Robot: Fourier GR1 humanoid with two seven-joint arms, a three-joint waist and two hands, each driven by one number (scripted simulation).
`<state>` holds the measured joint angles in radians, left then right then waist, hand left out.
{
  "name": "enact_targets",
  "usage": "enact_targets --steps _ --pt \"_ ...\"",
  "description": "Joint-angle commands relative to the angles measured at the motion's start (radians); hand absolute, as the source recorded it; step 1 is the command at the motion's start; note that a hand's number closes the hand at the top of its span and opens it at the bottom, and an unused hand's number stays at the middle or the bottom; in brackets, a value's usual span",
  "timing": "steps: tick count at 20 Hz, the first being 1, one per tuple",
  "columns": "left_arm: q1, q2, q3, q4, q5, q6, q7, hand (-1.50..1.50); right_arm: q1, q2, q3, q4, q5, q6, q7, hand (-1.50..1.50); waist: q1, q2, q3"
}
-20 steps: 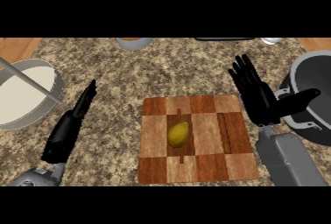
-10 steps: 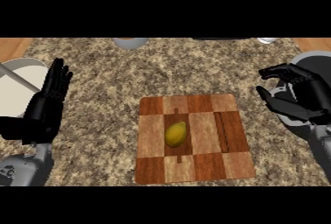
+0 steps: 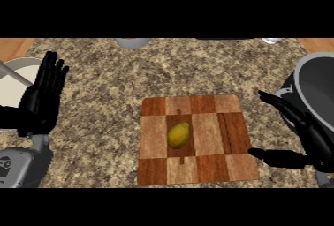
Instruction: Pick the lemon from the cutting board and place it in the pot
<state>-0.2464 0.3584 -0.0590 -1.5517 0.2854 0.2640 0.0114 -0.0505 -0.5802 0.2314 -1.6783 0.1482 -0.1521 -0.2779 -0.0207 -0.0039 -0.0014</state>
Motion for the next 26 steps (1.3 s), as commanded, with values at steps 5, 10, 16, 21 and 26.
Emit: enact_targets --steps 5,10,16,21,26 --pt "0.030 -0.029 -0.014 -0.024 -0.012 -0.007 -0.005 0.00 0.042 -0.091 0.171 -0.251 0.248 0.089 0.390 -1.50 0.015 -0.001 -0.001" --pt "0.005 -0.021 0.015 0.010 -0.007 -0.044 -0.013 0.00 -0.119 -0.019 0.252 -0.332 0.311 0.235 0.694 -1.50 0.027 0.003 0.000" --pt "-0.037 -0.021 0.029 -0.006 -0.008 -0.052 0.038 0.00 -0.235 0.173 0.365 -0.245 0.370 0.333 0.917 -1.50 0.029 0.002 0.001" --pt "-0.021 -0.080 0.024 0.025 -0.050 -0.043 -0.013 0.00 -0.215 0.243 0.345 -0.074 0.415 0.340 0.840 -1.50 0.024 0.004 0.001" --pt "-0.030 -0.075 0.055 0.037 -0.071 -0.073 0.018 0.00 -0.155 0.317 0.380 -0.055 0.504 0.333 0.797 -1.50 0.020 0.004 0.001"
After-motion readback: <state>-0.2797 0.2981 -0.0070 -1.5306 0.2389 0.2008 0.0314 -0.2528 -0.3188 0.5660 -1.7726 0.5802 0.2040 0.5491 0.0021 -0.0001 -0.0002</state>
